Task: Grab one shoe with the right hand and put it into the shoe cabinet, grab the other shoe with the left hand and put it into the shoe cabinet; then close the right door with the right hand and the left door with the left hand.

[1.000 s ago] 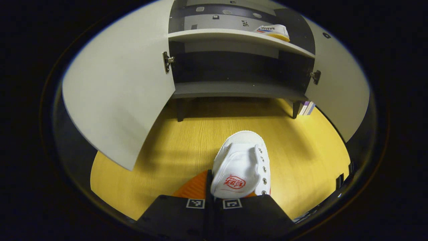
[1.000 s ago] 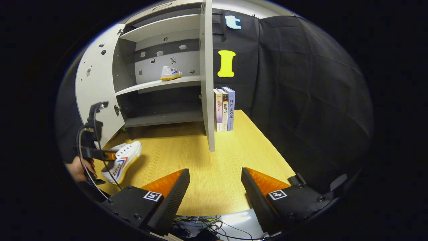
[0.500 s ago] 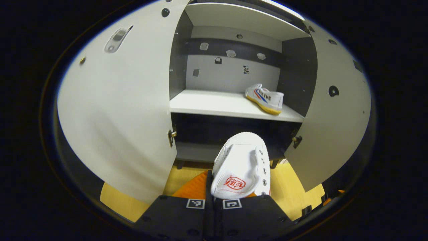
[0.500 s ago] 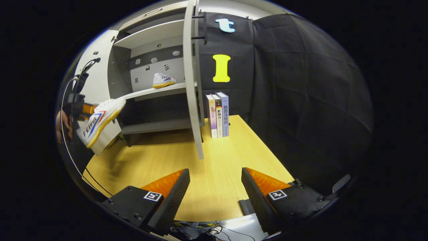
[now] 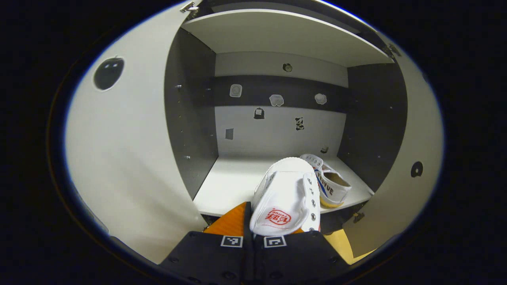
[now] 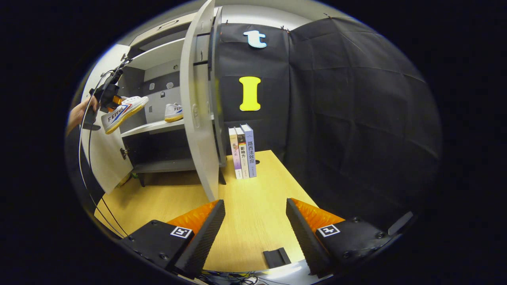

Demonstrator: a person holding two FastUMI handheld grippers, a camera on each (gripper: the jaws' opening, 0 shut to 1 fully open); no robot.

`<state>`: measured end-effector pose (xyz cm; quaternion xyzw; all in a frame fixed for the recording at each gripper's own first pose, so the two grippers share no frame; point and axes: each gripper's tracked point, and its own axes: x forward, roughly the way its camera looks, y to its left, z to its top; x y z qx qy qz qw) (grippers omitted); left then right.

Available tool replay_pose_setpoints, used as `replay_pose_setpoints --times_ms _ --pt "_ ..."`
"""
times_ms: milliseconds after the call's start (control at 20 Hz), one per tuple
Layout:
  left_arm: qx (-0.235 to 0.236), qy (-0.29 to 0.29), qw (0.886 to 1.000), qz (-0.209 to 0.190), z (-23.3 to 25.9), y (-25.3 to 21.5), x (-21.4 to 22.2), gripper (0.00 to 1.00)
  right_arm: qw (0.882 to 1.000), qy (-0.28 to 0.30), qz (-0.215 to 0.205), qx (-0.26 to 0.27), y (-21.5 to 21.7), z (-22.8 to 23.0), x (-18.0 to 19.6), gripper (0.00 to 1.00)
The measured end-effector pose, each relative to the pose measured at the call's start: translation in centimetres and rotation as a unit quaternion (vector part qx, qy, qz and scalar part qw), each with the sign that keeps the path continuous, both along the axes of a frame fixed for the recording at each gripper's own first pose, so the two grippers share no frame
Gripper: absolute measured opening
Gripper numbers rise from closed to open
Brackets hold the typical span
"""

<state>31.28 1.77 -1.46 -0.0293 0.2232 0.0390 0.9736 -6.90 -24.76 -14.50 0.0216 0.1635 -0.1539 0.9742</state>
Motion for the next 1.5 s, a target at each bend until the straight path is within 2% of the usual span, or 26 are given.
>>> replay_pose_setpoints --times_ms 200,350,550,900,1100,1200,1300,1400,1450,1500 --pt "-0.019 0.014 1.0 0.01 0.9 -0.1 6.6 0.05 1.0 -0.017 -0.022 -0.01 -2.4 1.3 0.1 0.98" --pt "-0.045 0.046 0.998 0.015 -0.4 -0.4 10.8 0.05 0.999 -0.027 -0.043 -0.018 -4.2 2.0 -0.6 0.98" --pt "-0.023 0.088 0.995 0.046 -3.6 0.4 14.8 0.05 0.997 -0.03 -0.068 -0.016 -5.7 1.8 -1.7 0.99" --pt "0.031 0.135 0.987 0.08 -7.6 1.2 17.9 0.06 0.996 -0.029 -0.09 -0.009 -6.6 1.4 -2.3 0.99" --pt "0.022 0.141 0.987 0.077 -8.1 0.8 17.9 0.13 0.996 -0.027 -0.084 -0.007 -6.1 1.3 -1.8 0.99" --pt "0.012 0.14 0.987 0.074 -7.8 0.6 17.2 0.22 0.997 -0.031 -0.077 -0.006 -5.7 1.7 -1.2 1.0" --pt "0.012 0.123 0.99 0.071 -6.5 0.9 16.1 0.39 0.997 -0.039 -0.068 -0.01 -5.3 2.4 -0.4 0.99" --pt "0.011 0.096 0.994 0.059 -4.8 1.2 14.3 0.67 0.997 -0.048 -0.058 -0.013 -5.0 3.2 0.4 0.99" --pt "0.007 0.088 0.995 0.055 -4.3 1.3 13.1 0.92 0.997 -0.051 -0.054 -0.013 -4.8 3.5 0.9 0.99" --pt "0.001 0.076 0.996 0.049 -3.6 1.3 11.9 0.97 0.997 -0.055 -0.049 -0.012 -4.6 3.8 1.4 1.0"
